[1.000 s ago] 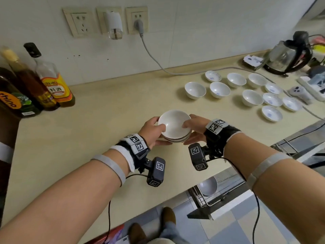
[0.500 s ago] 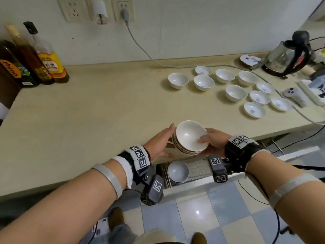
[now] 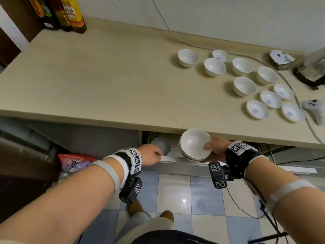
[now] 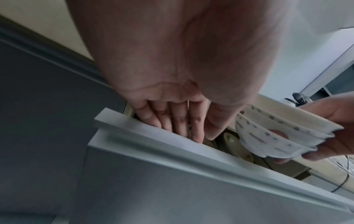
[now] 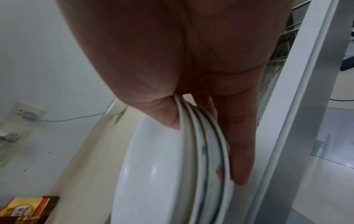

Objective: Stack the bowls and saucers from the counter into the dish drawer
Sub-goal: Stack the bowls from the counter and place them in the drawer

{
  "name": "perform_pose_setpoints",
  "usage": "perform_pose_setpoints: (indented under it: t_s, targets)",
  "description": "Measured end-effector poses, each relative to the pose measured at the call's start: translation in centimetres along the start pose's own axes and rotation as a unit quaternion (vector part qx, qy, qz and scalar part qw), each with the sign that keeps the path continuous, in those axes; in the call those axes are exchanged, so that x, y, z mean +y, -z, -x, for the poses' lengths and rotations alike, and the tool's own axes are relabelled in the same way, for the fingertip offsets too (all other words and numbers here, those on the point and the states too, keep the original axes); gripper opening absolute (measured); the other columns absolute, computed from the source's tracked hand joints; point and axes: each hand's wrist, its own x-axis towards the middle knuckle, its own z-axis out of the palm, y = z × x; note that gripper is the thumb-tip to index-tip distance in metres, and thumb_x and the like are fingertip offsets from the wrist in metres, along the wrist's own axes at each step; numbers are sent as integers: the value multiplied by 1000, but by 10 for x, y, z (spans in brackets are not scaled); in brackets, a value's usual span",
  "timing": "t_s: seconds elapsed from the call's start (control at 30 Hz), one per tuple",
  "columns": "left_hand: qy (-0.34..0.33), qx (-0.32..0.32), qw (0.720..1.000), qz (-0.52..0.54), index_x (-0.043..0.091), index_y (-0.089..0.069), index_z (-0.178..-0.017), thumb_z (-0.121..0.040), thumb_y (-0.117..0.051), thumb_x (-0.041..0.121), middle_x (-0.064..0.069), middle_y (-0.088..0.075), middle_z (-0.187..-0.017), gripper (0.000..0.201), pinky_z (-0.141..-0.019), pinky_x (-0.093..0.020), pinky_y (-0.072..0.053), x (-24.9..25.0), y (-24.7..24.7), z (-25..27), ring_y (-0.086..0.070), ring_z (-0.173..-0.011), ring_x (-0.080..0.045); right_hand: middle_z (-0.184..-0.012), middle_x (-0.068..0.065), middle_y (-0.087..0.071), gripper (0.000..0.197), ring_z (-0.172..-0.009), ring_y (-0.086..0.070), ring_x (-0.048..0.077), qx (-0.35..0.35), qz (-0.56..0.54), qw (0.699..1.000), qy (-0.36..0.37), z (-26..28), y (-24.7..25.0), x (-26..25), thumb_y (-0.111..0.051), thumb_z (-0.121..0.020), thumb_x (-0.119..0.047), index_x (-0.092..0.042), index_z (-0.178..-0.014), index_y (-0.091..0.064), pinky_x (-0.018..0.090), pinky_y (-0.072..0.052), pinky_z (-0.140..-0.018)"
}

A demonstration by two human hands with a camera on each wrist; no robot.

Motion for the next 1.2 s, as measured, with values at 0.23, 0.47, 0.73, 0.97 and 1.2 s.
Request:
perform_pose_setpoints:
  t_s: [0.23, 0.47, 0.73, 0.97, 1.2]
  targets:
    - [18, 11, 996, 88, 18, -76, -112, -95, -54, 17, 4, -72, -122, 28, -106, -29, -45, -8, -12, -9, -62, -116, -11, -128, 27, -55, 51, -94, -65, 40, -26, 97, 995, -19, -43, 17, 8, -45, -93, 5, -5, -143, -39, 53, -60, -70]
    - [133, 117, 976, 125, 20, -61, -64, -87, -66, 36, 8, -55, -61, 28, -58, -21, -37, 4, -53, -5, -50, -58, -1, -108, 21, -62, 46, -109, -63, 45, -111, 210, 970, -45, -108, 24, 19, -46, -94, 5, -7, -139, -45, 63, -51, -94]
    - [293, 157, 943, -1, 28, -60, -73, -83, -56, 49, 11, -65, -90, 24, -90, -37, -36, 23, -93, 2, -51, -96, -18, -95, 13, -60, 56, -84, -62, 34, -177, 401, 898, -36, -186, 18, 38, -55, -90, -4, -9, -143, -40, 49, -54, -87]
    - [282, 211, 935, -31, 33, -64, -85, -82, -49, 44, 15, -60, -92, 18, -90, -36, -31, 25, -119, 9, -48, -99, -14, -83, 19, -58, 50, -63, -62, 34, -170, 441, 881, -39, -212, -5, 69, -52, -90, -4, -9, -137, -37, 45, -56, -62]
    - [273, 243, 929, -53, 34, -65, -86, -82, -41, 47, 18, -57, -88, 28, -83, -33, -26, 21, -126, 6, -46, -94, -12, -140, 28, -48, 61, -66, -51, 28, -195, 355, 914, -32, -223, -21, 96, -44, -95, 5, -12, -151, -28, 31, -48, -48]
